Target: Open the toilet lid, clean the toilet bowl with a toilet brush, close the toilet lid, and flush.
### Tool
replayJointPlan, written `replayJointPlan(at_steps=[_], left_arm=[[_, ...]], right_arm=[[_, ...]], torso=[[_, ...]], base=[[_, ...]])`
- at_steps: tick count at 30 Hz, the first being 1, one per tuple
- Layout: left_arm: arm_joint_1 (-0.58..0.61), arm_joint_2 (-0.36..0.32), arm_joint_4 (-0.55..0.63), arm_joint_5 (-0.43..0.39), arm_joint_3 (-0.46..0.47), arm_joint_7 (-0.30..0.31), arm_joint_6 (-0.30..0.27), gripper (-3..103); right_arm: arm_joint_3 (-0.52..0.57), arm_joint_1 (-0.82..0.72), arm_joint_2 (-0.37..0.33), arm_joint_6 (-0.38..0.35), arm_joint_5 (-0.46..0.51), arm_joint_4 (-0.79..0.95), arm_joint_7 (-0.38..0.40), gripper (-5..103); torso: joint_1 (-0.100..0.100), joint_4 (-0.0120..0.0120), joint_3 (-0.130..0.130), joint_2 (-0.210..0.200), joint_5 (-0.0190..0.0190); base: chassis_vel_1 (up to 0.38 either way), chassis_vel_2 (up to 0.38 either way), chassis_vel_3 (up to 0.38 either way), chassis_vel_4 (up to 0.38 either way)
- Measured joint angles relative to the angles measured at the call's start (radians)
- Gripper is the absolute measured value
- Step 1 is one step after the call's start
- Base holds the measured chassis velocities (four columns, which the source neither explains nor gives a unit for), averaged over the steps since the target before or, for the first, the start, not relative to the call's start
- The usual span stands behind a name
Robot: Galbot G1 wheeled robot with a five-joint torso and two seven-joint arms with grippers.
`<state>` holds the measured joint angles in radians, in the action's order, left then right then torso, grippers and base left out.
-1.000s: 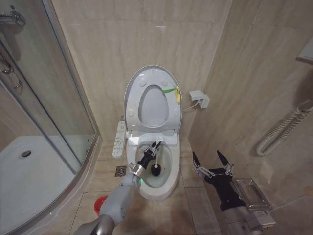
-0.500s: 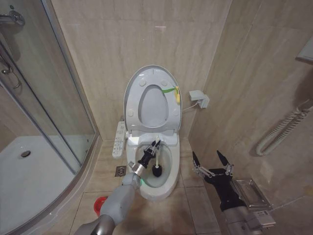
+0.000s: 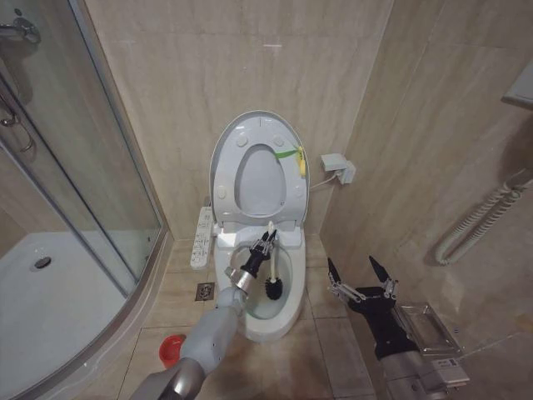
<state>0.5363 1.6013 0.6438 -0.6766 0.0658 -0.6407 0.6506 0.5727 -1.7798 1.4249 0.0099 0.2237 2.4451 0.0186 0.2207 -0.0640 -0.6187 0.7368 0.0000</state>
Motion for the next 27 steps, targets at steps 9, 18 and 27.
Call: replayJointPlan(at_steps=[9,18,27], left_arm=[[0.003,-0.001,0.023,0.036,-0.003,0.010,0.012,21],[-0.005,0.006,-0.011,0.040,0.012,0.017,0.013,21],[0.009,-0.012,0.014,0.110,0.017,0.035,0.035,21]], right_arm=[[0.000,0.000,0.000,0.000,0.000,0.000,0.000,100],[0.000,0.000,0.000,0.000,0.000,0.000,0.000,100],[0.000,0.000,0.000,0.000,0.000,0.000,0.000,100]], torso=[[0.000,0.0000,0.000,0.000,-0.0001],[0.000,0.0004,0.000,0.000,0.0000],[0.000,0.0003,0.000,0.000,0.0000]], base=[[0.000,0.000,0.000,0.000],[0.000,0.000,0.000,0.000],[0.000,0.000,0.000,0.000]])
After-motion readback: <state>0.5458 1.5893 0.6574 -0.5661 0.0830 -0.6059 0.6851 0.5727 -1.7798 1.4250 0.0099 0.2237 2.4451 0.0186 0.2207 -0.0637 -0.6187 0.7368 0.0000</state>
